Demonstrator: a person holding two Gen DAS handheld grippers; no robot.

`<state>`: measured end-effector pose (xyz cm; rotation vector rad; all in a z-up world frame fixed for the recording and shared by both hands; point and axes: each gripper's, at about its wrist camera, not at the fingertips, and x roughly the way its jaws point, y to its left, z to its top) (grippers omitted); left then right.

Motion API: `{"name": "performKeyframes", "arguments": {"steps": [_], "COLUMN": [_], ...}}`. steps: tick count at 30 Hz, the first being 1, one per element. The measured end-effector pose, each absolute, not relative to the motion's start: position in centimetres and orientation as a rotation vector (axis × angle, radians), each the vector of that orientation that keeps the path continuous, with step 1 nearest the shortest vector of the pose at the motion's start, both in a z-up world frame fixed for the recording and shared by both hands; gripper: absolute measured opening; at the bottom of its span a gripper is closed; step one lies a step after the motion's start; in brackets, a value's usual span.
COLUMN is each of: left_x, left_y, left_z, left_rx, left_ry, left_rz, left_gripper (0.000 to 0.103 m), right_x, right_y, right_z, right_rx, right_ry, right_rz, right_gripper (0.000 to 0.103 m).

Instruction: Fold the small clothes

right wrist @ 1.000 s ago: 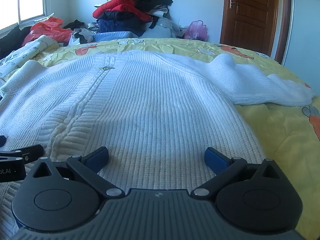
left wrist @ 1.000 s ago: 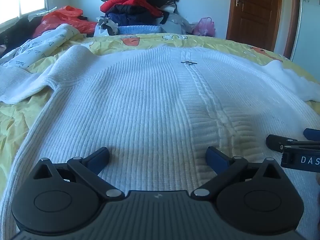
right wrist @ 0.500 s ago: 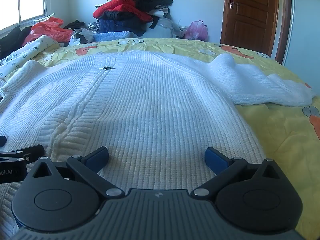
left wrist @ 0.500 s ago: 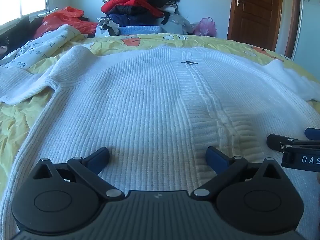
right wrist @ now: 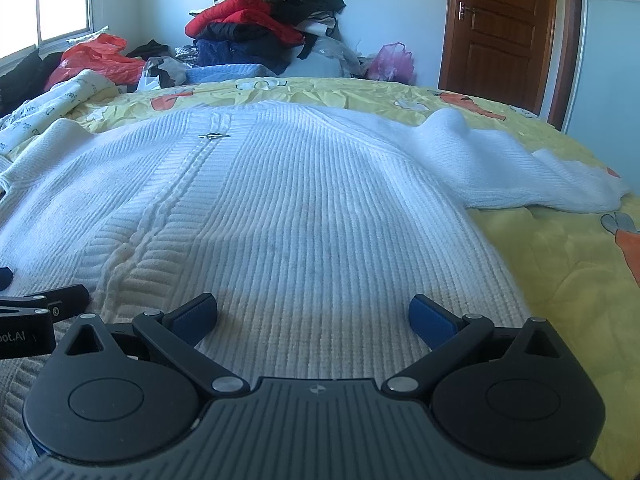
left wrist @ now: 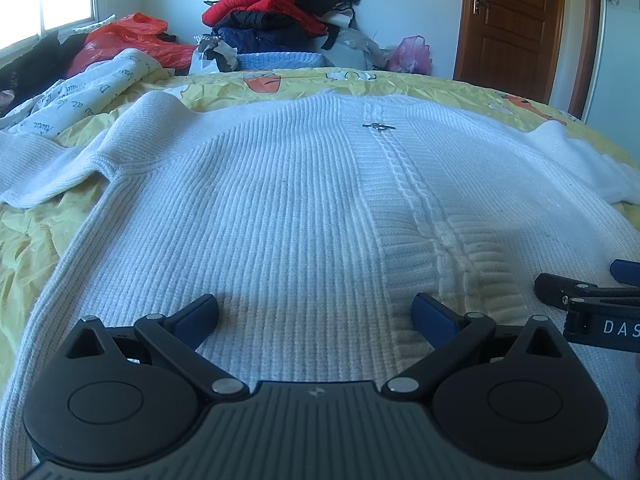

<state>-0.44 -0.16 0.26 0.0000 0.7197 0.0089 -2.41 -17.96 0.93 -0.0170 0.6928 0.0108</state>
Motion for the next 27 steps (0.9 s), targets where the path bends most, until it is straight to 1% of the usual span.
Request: {"name": "performKeyframes", "arguments": {"steps": [27], "left_x": [-0.64], "left_y": [0.17], "left_z": [0.19], "left_rx": [0.005], "left_ry": [0.720], "left_rz": [-0.017], "left_gripper": [0.103], "right_x": [-2.36], "right_y": [-17.73], "right_z": [0.97], "right_rx": [-0.018], "right_ry": [0.688], "right_rz": [-0.008], "right_gripper": [0.102]}}
